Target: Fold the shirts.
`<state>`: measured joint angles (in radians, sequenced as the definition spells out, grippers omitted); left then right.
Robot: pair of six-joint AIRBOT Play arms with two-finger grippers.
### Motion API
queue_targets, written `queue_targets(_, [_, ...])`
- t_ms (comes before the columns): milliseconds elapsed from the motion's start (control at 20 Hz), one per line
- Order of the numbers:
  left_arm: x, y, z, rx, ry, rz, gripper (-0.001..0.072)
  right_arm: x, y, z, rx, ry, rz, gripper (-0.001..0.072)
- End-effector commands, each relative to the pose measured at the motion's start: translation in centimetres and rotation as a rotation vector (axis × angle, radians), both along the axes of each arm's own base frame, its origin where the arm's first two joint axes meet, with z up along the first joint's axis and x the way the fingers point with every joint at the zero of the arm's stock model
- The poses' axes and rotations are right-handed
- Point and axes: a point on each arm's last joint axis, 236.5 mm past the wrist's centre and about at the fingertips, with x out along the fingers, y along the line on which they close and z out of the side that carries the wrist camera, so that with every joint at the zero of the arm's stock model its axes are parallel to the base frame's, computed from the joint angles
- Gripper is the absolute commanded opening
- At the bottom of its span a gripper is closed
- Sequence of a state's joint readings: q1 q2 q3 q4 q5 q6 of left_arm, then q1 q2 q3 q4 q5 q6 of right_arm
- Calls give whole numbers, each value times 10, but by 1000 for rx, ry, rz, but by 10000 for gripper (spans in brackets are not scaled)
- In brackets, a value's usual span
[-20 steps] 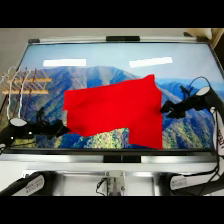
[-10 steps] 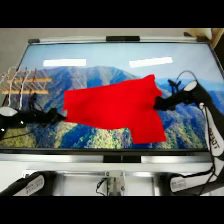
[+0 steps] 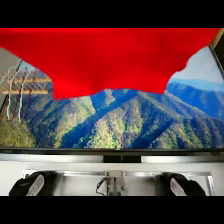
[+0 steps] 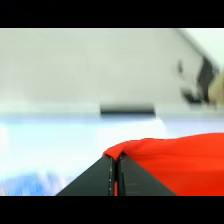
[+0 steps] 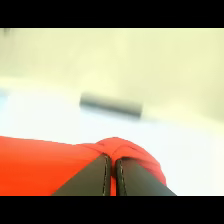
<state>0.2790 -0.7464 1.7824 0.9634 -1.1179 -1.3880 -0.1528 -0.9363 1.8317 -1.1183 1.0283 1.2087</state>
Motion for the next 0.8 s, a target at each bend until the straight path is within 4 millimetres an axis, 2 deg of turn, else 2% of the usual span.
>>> queue_targets(0, [-132, -11, 90, -1, -330, 113, 31, -147, 4, 104, -61, -383, -85, 71])
queue_targets(50, [-146, -7, 88, -10, -331, 148, 31, -171, 0, 110, -47, -411, -115, 71])
queue_targets(100, [-152, 0, 81, -21, -307, 189, 31, -188, -6, 110, -27, -416, -149, 71])
queue_targets(150, [-152, 6, 71, -21, -265, 218, 32, -195, -11, 106, -21, -400, -176, 71])
queue_targets(250, [-138, 10, 48, 1, -162, 225, 32, -191, -19, 86, -44, -316, -210, 71])
queue_targets(350, [-112, 17, 19, 20, -46, 223, 33, -166, -20, 51, -58, -157, -199, 71])
queue_targets(450, [-75, 27, -22, 35, 96, 217, 33, -129, -23, -4, -76, 91, -178, 71])
queue_targets(550, [-33, 39, -83, 45, 278, 203, 33, -86, -28, -77, -86, 397, -147, 71])
queue_targets(650, [7, 51, -162, 44, 491, 179, 32, -47, -30, -160, -69, 691, -100, 71])
queue_targets(750, [43, 60, -251, -10, 718, 159, 31, -7, -26, -239, -15, 889, -51, 71])
